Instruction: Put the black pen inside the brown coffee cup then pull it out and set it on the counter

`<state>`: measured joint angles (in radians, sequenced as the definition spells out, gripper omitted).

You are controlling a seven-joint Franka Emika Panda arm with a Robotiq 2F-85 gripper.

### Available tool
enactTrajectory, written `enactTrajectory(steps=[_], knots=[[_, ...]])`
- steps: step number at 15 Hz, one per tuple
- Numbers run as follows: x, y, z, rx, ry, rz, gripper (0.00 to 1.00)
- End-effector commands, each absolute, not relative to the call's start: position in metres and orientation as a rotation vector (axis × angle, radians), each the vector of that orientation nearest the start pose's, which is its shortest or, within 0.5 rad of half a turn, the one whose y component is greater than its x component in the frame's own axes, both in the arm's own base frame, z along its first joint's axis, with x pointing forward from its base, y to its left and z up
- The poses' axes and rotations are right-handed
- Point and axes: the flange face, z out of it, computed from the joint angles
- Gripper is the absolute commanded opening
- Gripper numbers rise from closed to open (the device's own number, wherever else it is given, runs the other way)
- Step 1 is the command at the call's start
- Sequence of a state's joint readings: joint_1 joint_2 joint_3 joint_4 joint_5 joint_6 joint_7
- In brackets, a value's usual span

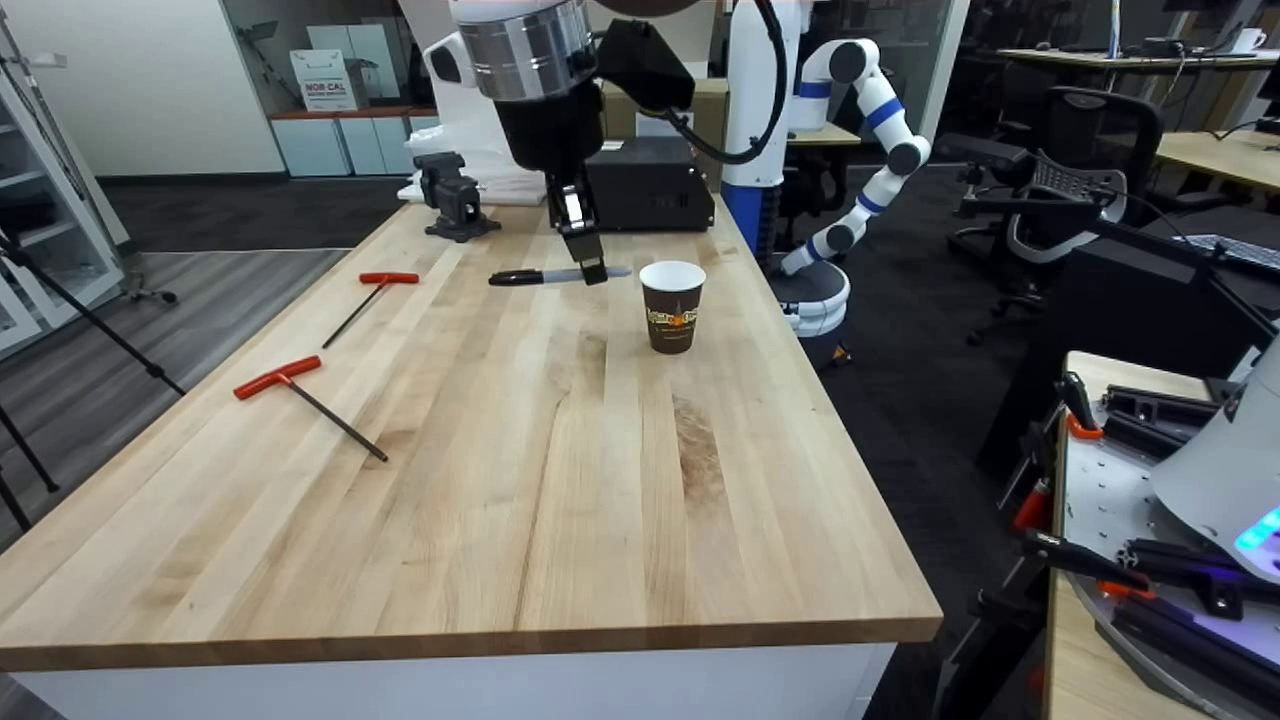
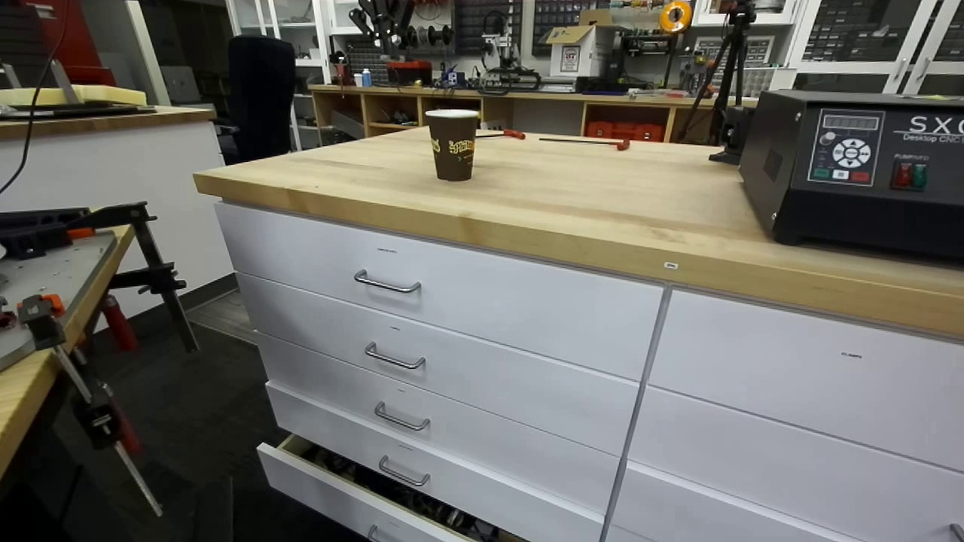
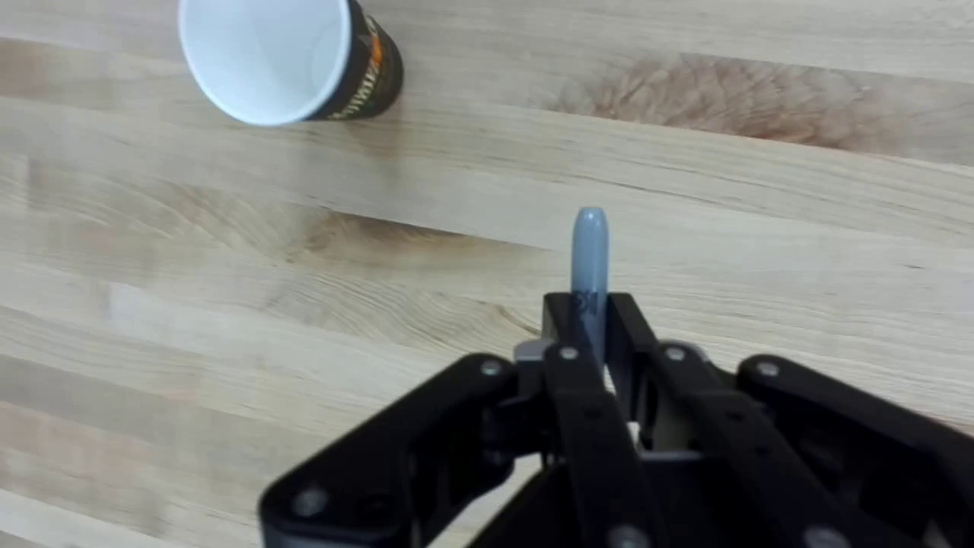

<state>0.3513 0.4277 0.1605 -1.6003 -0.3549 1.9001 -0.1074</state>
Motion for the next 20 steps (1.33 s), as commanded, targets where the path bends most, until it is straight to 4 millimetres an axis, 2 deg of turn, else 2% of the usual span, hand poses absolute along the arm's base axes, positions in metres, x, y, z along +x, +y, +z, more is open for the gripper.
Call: enactTrajectory(steps=[1,4,7,11,15,20], knots=[[0.609,0.255,0.393,-3.378,-1.018,0.155,0.06],[0.617,0.220,0.396,-3.457,-0.783,0.259,0.06],[0.621,0.179,0.402,-3.421,-0.532,0.396,0.06],[0.626,0.142,0.401,-3.343,-0.252,0.521,0.06],[0.622,0.124,0.392,-3.291,-0.085,0.670,0.06],[0.615,0.123,0.378,-3.267,-0.012,0.820,0.06]])
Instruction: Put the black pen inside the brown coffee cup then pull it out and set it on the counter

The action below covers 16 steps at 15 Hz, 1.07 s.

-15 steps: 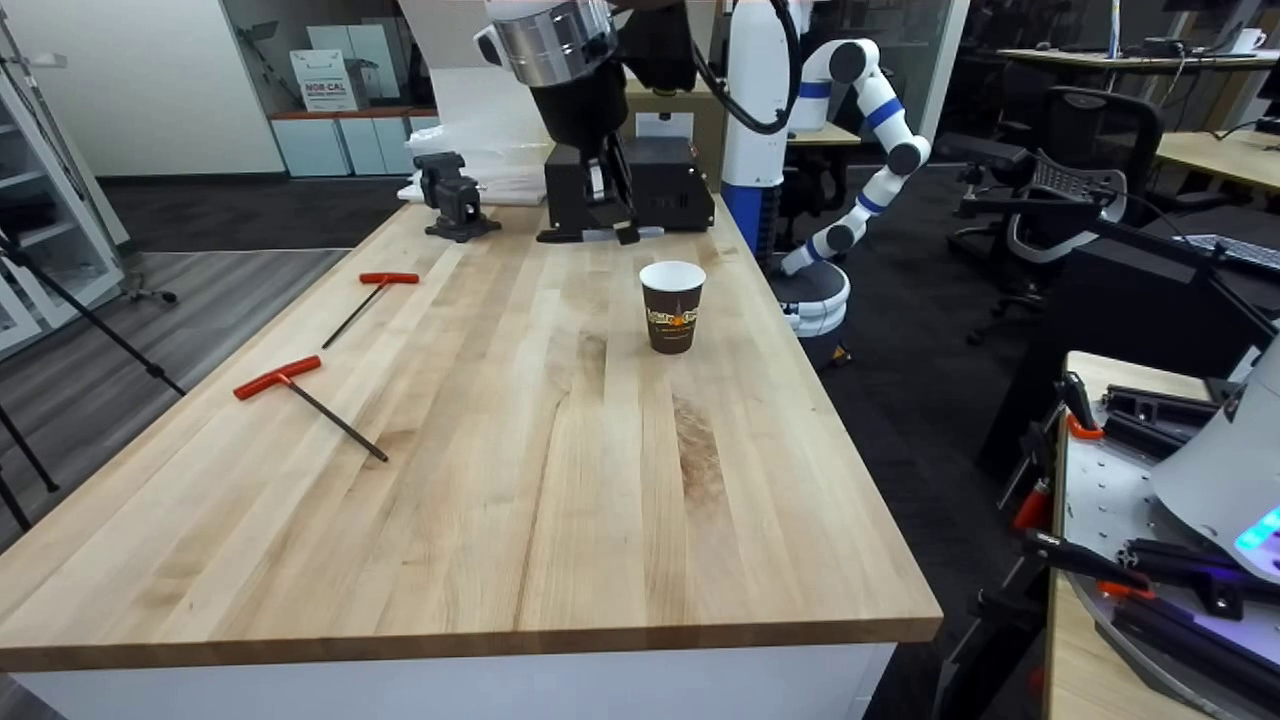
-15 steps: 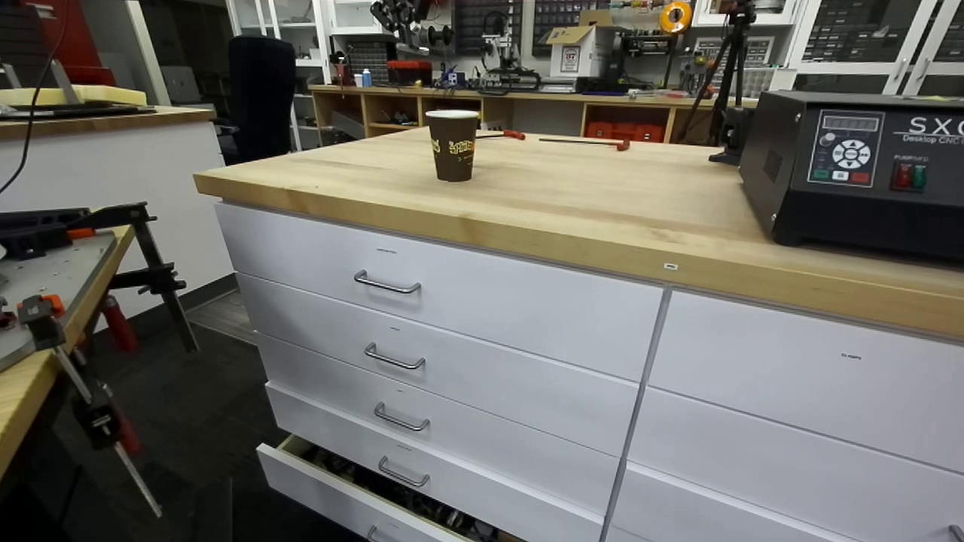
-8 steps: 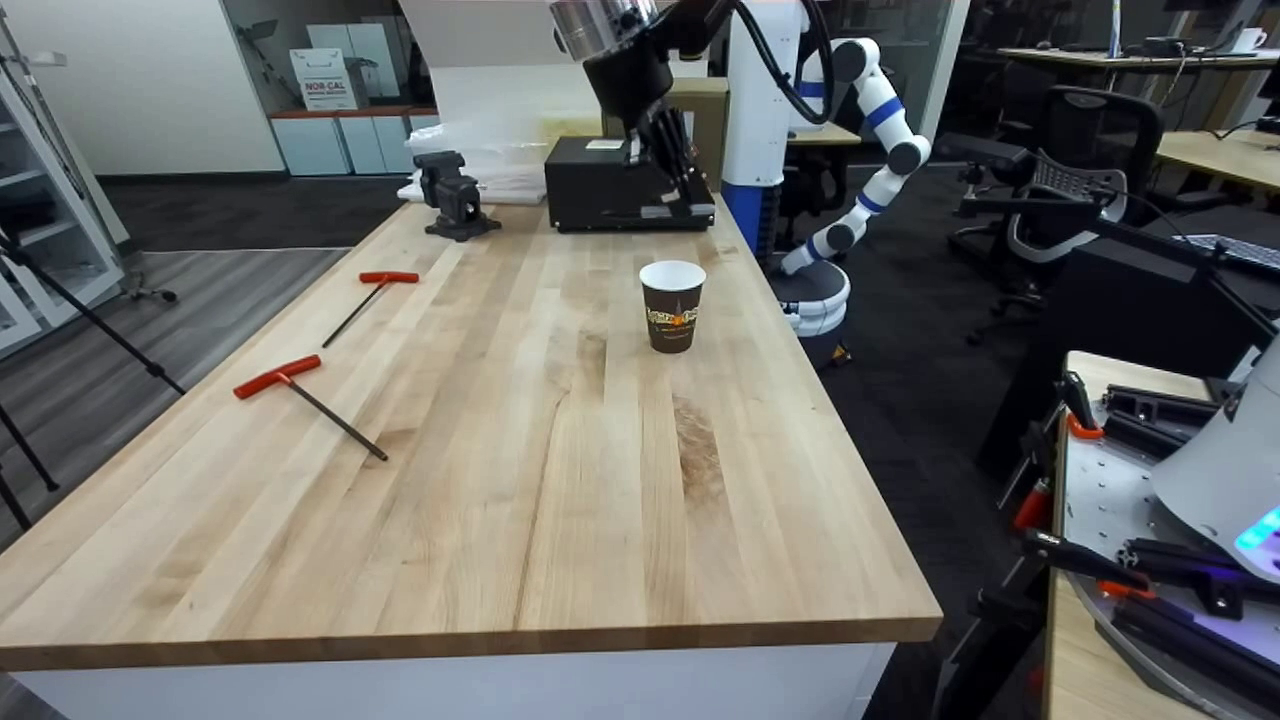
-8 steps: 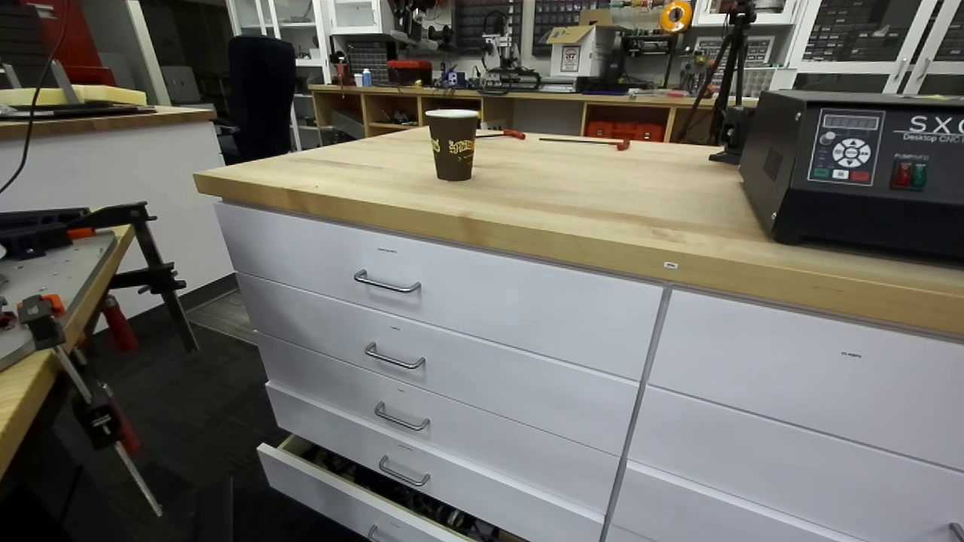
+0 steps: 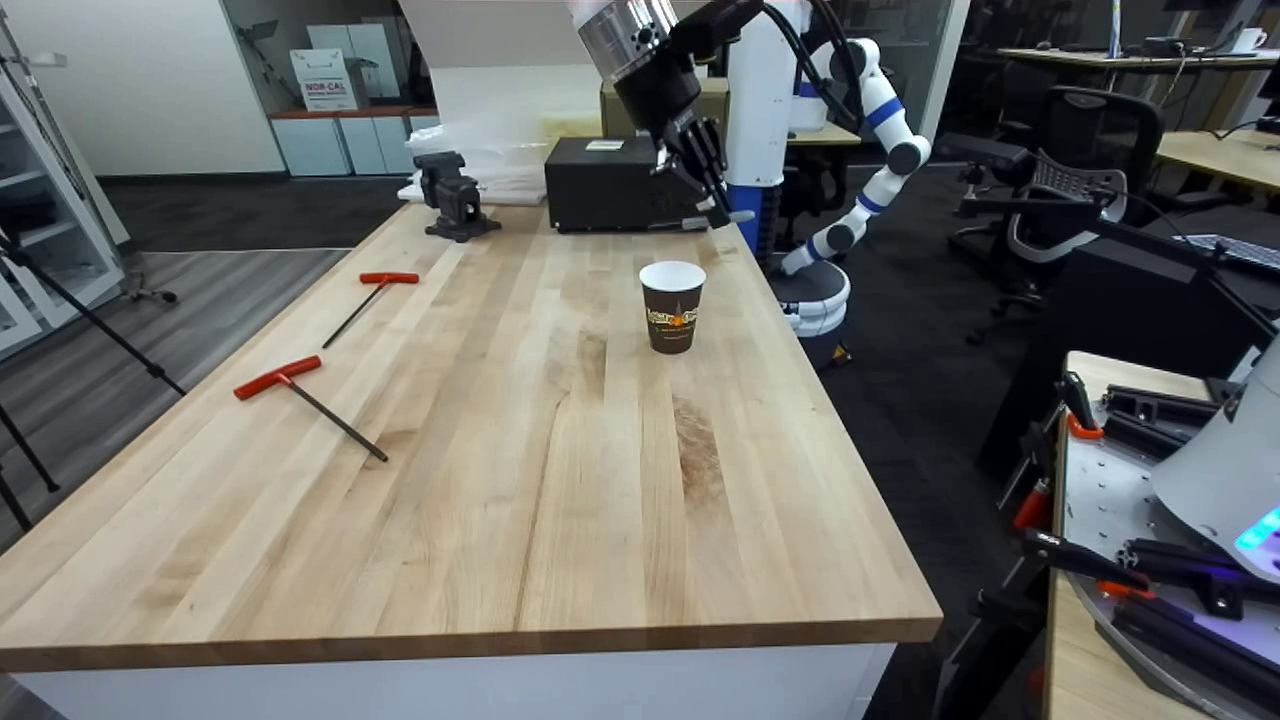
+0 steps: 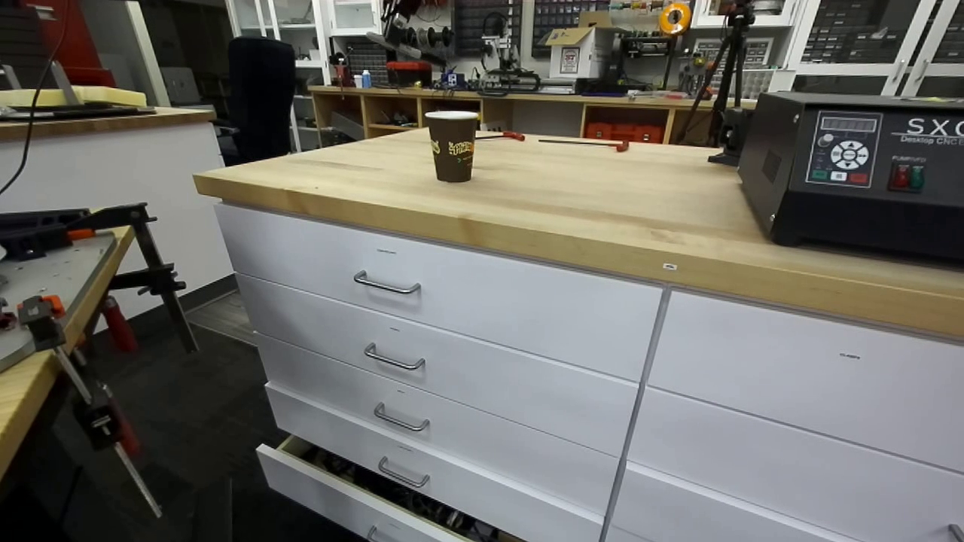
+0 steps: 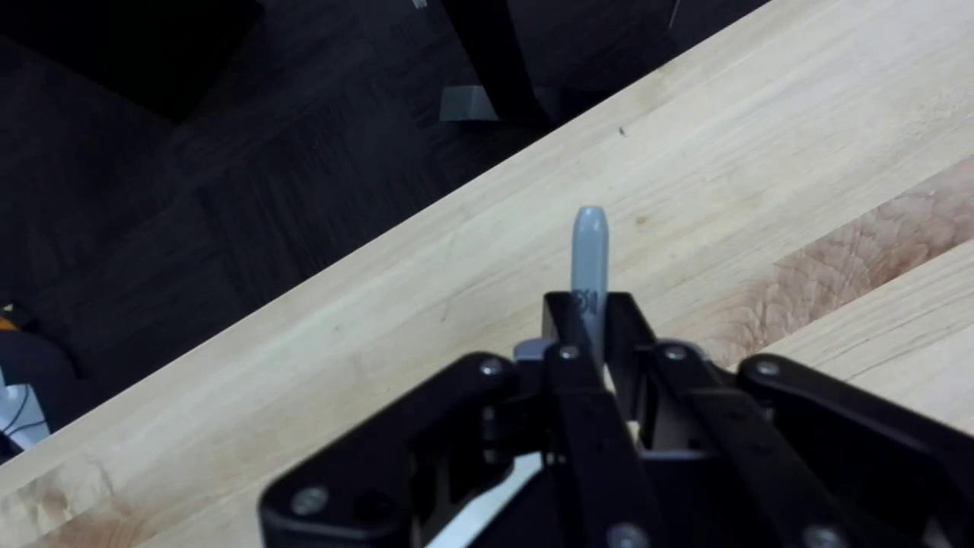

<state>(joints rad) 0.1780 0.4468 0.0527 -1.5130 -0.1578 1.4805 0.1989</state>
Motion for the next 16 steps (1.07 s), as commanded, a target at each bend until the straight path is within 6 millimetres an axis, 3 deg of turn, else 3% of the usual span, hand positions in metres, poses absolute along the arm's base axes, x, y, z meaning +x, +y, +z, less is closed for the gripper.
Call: enactTrajectory(steps=[1,8,16], knots=[[0.613,0.123,0.375,-3.262,-0.006,0.849,0.06],[0.615,0.120,0.342,-3.237,0.010,0.960,0.06],[0.639,0.115,0.303,-3.241,0.030,0.973,0.06]])
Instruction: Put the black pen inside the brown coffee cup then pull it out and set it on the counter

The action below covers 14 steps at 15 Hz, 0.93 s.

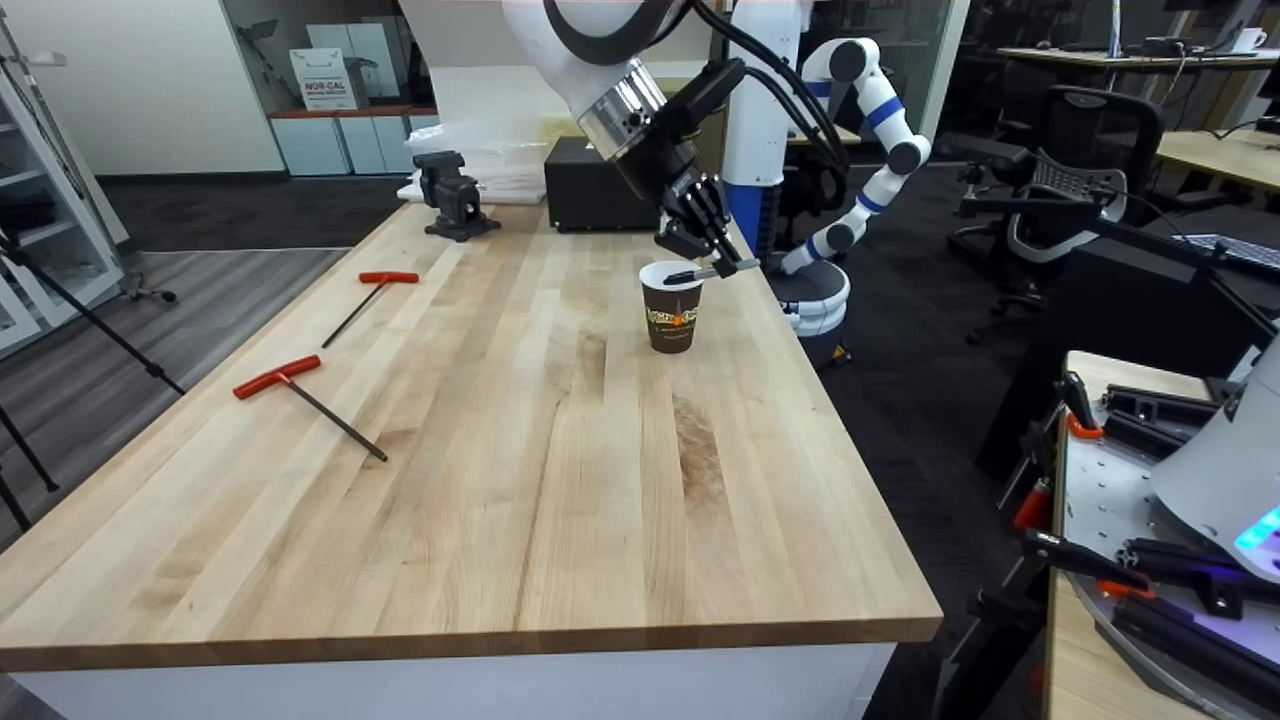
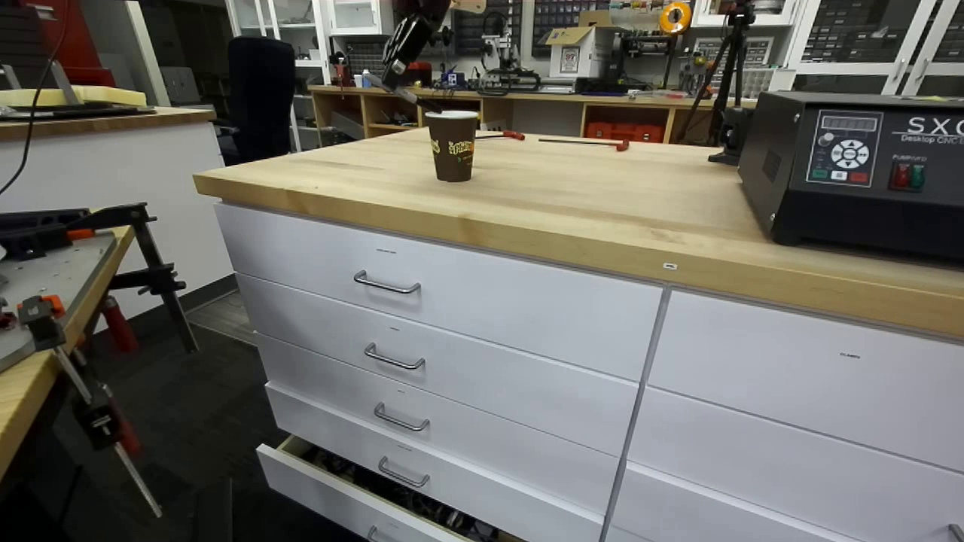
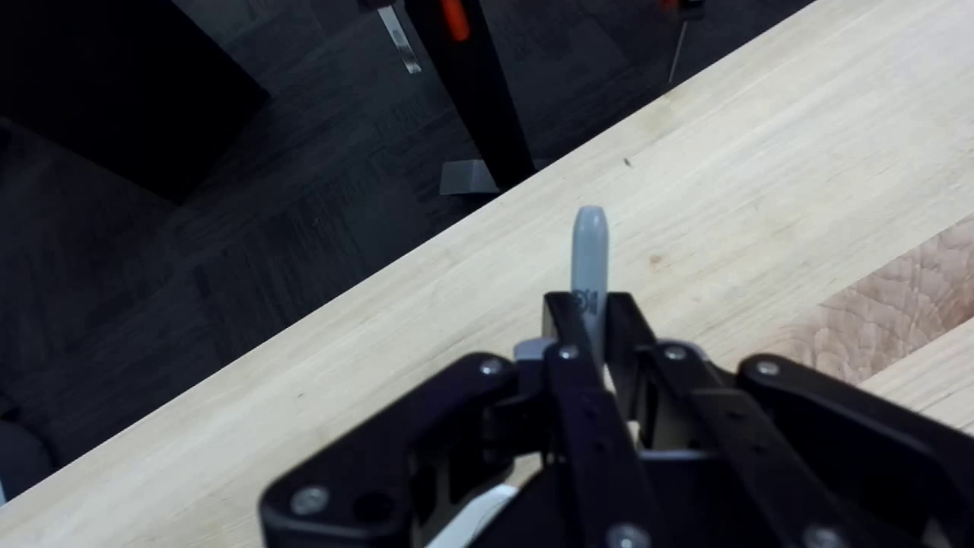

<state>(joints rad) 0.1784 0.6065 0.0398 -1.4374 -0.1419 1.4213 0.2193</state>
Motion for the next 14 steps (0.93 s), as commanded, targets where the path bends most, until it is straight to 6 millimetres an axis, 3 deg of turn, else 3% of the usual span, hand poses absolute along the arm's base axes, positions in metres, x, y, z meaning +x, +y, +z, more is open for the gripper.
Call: enactTrajectory(steps=[1,10,11,12,14], knots=[[0.642,0.113,0.299,-3.239,0.034,0.976,0.06],[0.667,0.100,0.295,-3.243,0.094,0.931,0.08],[0.671,0.101,0.300,-3.244,0.094,0.884,0.38],[0.674,0.103,0.305,-3.250,0.092,0.826,0.39],[0.683,0.110,0.326,-3.258,0.095,0.662,0.50]])
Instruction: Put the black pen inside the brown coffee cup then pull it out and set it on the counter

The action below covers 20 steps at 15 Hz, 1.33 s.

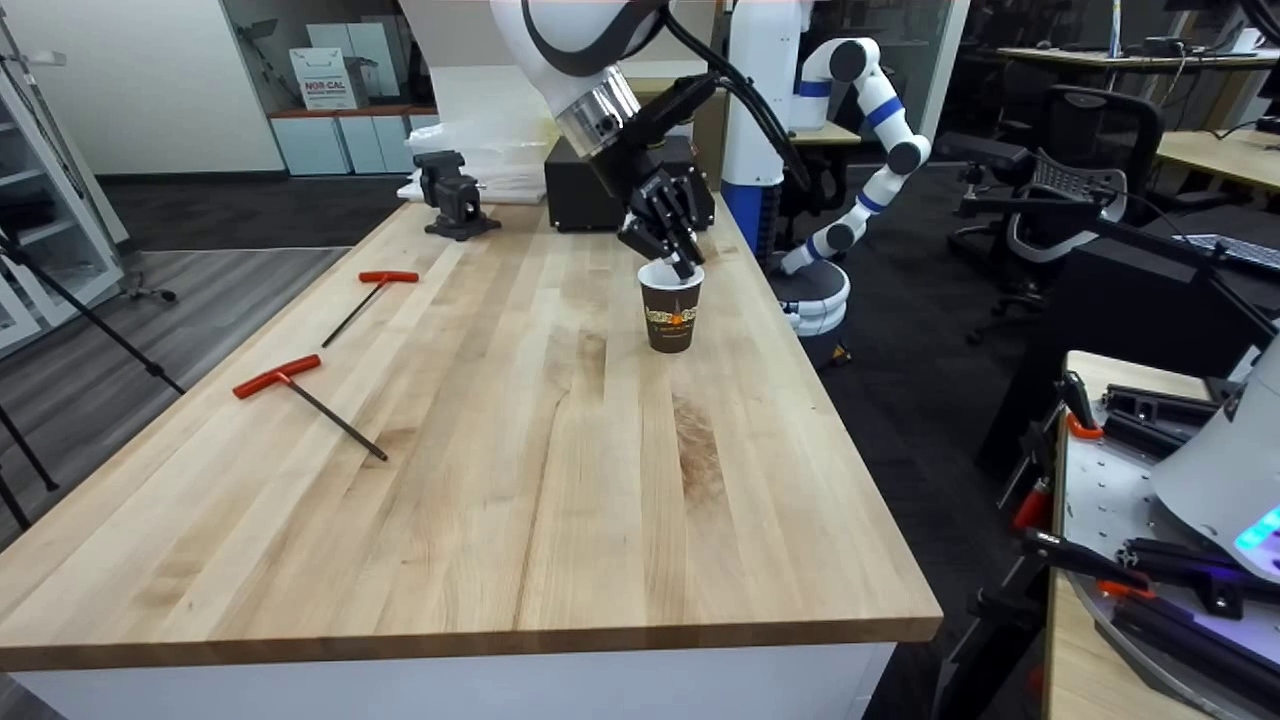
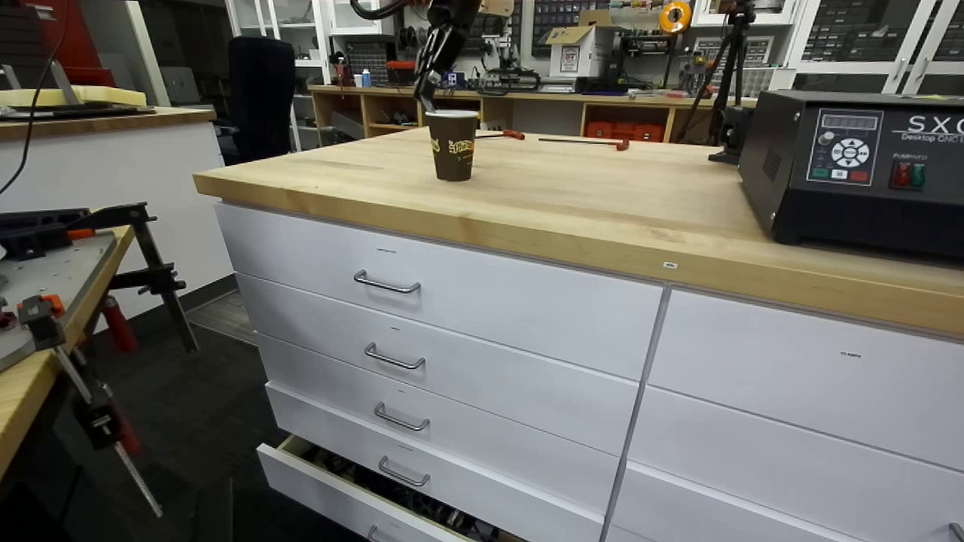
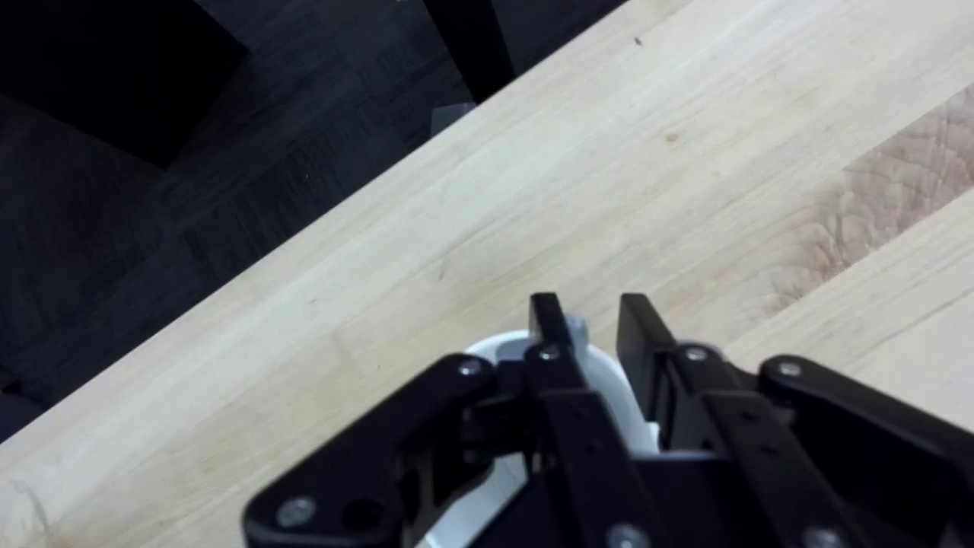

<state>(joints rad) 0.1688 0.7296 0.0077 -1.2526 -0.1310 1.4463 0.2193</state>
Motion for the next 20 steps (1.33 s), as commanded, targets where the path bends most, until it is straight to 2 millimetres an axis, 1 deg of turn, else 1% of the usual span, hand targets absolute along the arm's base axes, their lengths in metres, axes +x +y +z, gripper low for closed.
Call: enactTrajectory(steps=[1,2,4,6,7,8,9,10,11,14,16,20], knots=[[0.687,0.115,0.341,-3.265,0.081,0.545,0.58],[0.691,0.120,0.351,-3.267,0.071,0.455,0.63],[0.695,0.133,0.378,-3.267,0.030,0.248,0.76],[0.696,0.149,0.400,-3.253,-0.034,0.084,0.89],[0.707,0.139,0.379,-3.268,-0.032,0.191,0.96],[0.706,0.144,0.388,-3.266,-0.043,0.162,0.77],[0.706,0.145,0.388,-3.266,-0.046,0.163,0.83],[0.706,0.144,0.384,-3.267,-0.046,0.171,0.91],[0.707,0.142,0.380,-3.268,-0.043,0.181,0.96],[0.708,0.141,0.374,-3.269,-0.039,0.195,0.96],[0.707,0.139,0.380,-3.263,-0.037,0.138,1.00],[0.703,0.130,0.392,-3.251,-0.007,0.024,1.00]])
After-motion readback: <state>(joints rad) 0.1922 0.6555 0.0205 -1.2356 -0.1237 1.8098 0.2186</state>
